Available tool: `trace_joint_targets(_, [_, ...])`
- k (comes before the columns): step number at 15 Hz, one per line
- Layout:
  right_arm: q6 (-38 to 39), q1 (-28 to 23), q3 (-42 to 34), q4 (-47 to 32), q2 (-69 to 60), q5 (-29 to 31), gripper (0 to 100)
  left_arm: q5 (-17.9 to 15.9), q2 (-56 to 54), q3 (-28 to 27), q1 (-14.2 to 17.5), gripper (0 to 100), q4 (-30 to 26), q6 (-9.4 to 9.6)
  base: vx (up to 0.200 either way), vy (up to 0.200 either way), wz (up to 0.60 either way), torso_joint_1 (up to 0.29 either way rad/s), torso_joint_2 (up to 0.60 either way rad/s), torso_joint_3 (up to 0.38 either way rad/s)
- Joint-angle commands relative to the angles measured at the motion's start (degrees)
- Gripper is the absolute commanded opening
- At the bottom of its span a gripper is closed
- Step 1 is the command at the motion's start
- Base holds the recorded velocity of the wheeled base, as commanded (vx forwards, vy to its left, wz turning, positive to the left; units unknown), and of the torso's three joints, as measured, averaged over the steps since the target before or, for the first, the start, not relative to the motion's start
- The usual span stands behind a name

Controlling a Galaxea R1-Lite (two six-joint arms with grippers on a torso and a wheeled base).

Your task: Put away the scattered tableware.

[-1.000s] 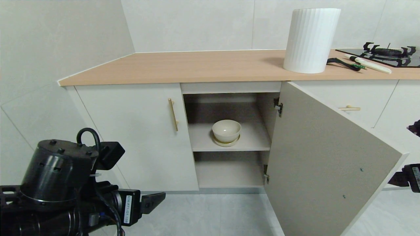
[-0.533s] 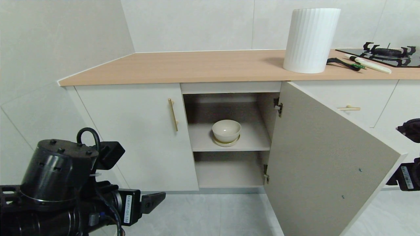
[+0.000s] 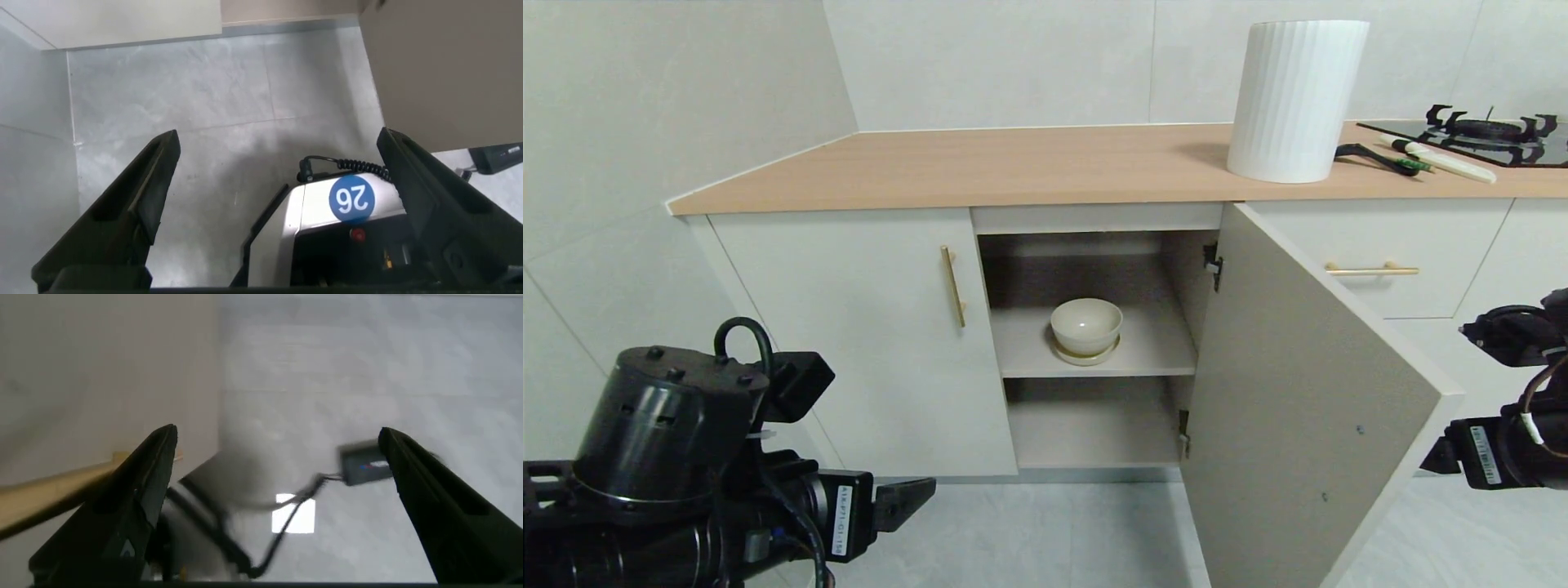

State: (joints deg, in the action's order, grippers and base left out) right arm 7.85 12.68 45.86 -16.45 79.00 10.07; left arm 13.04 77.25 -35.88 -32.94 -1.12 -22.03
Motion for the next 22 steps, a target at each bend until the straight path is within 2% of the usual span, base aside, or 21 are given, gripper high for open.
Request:
trace_joint_targets(1, [0.8,2.8,-0.2,0.3,0.4,0.0,100,0.1,0.0,0.0,0.1,100,0.0,-0.03,0.000,0.000,0.00,0.000,0.00,0.000])
trace_joint_targets(2, [3.9,6.1,-0.6,2.2,1.4,0.0,100,0.1,0.0,0.1,0.1,100,0.0,-0.03,0.000,0.000,0.00,0.000,0.00,0.000])
trace_joint_targets(4, [5.7,8.6,-1.0,4.8,2.9,0.0,100,0.0,0.1,0.1,0.0,100,0.1,-0.03,0.000,0.000,0.00,0.000,0.00,0.000])
trace_joint_targets(9, [5.8,15.0,-0.5,12.2,7.6,0.0,100,0.0,-0.7,0.3,0.1,100,1.0,0.06,0.000,0.000,0.00,0.000,0.00,0.000])
trace_joint_targets(13, [5.3,21.0,8.3,12.9,15.3,-5.1,100,0.1,-2.4,0.8,0.1,100,2.3,0.14,0.000,0.000,0.00,0.000,0.00,0.000])
trace_joint_targets(16, [5.8,22.5,15.6,13.5,21.5,-5.9,100,0.1,-4.4,0.8,1.1,100,2.3,0.50,0.000,0.000,0.00,0.000,0.00,0.000])
trace_joint_targets(18, [7.4,22.7,15.8,14.2,23.2,-7.3,100,0.4,-4.0,0.8,1.6,100,2.3,0.58,0.000,0.000,0.00,0.000,0.00,0.000])
trace_joint_targets(22, [12.9,22.6,15.4,22.6,27.5,-7.3,100,1.4,-2.3,0.8,1.6,100,2.4,0.58,0.000,0.000,0.00,0.000,0.00,0.000])
